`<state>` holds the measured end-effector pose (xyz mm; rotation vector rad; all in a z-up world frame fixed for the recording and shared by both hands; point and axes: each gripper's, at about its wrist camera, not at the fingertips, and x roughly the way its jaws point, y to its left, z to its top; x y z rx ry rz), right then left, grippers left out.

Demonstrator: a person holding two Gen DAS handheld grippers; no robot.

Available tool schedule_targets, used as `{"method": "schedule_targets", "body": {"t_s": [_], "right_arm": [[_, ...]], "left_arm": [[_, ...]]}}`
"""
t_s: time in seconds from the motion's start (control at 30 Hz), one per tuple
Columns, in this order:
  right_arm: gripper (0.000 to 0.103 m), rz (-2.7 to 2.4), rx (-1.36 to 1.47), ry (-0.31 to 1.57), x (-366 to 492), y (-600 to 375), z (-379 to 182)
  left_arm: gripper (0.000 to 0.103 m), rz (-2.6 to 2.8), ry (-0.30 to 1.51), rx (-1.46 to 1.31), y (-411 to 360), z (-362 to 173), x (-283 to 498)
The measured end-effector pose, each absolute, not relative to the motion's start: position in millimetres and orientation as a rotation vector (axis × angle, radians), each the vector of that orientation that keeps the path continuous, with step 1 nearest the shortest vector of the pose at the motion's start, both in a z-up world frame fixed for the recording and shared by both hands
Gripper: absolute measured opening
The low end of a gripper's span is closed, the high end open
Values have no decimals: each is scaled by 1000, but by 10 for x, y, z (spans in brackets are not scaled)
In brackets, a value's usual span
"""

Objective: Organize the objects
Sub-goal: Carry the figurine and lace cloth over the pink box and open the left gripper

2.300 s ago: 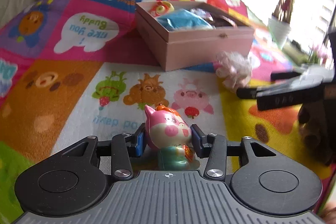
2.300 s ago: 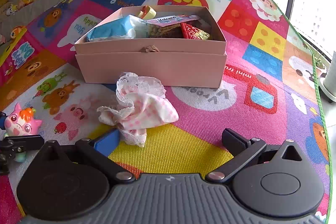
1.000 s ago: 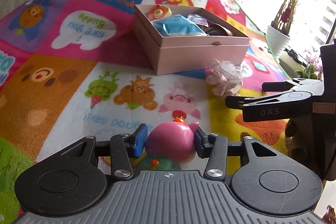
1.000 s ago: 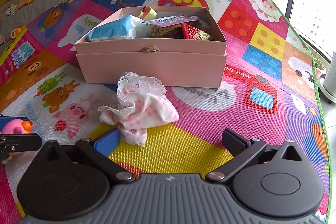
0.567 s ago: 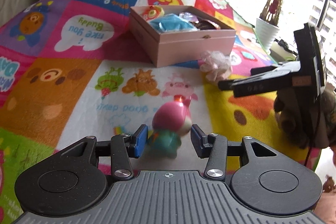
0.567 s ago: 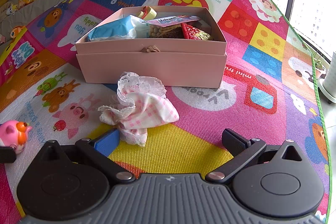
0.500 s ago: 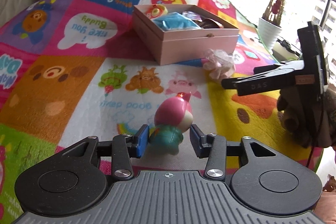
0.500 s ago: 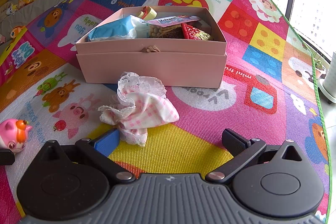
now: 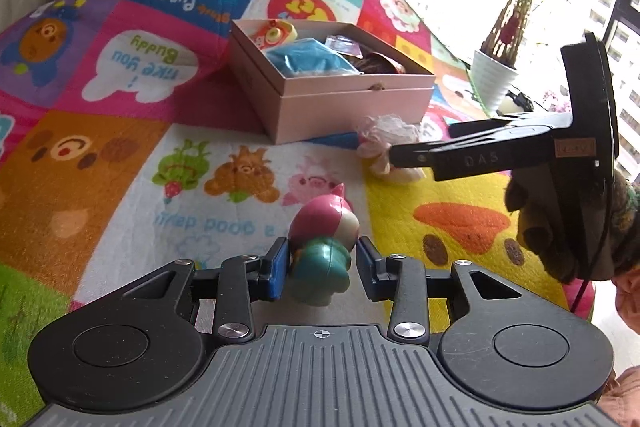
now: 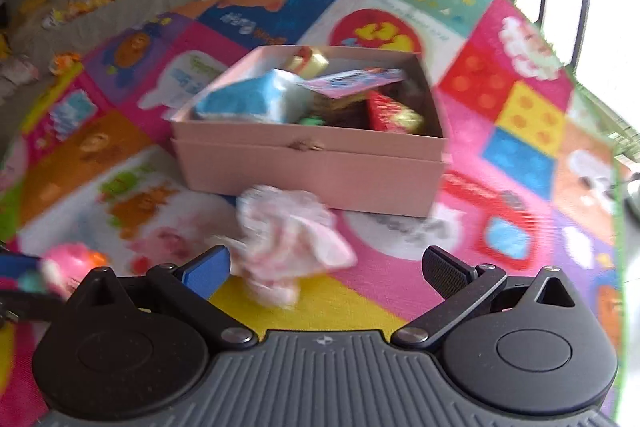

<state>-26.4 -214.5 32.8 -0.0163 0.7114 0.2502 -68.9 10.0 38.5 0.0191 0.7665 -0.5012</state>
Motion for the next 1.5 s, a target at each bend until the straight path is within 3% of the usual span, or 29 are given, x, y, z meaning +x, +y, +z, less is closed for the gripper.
{"method": "schedule_targets", "body": {"t_s": [0.07, 0.13, 0.33, 0.57, 0.83, 0.93, 1.07, 1.17, 1.3, 1.47, 1.5], "right_arm": [[90, 268, -23, 717, -182, -2064, 300], [63, 266, -45, 759, -96, -1966, 251], [27, 305, -142, 752, -322, -1925, 390], [25, 316, 13, 607, -640, -2475, 994], [25, 256, 47, 490, -488, -2727, 1260], [25, 242, 41, 508, -400, -2766, 1201], [25, 209, 29, 555, -246, -2786, 1073], [26, 185, 14, 571, -97, -2759, 1051], [26, 202, 13, 562, 161, -2616, 1167], [26, 214, 46, 566, 878, -2325, 1447], [30, 206, 59, 592, 1070, -2279, 1456]], "left_arm": [[41, -495, 765, 19, 73, 383, -653], [41, -486, 764, 16, 60, 375, -614], [37, -463, 757, -18, 123, 359, -522], [36, -451, 661, -51, 95, 800, -289], [38, -451, 450, -212, -258, 1224, 893], [39, -426, 478, -245, -401, 1054, 1338], [39, -346, 695, -49, -623, 717, 1717], [38, -378, 661, -73, -472, 652, 1673], [38, -424, 493, -233, -134, 893, 1514], [38, -425, 419, -310, 169, 1136, 1278], [38, -426, 422, -317, 238, 1170, 1239]]}}
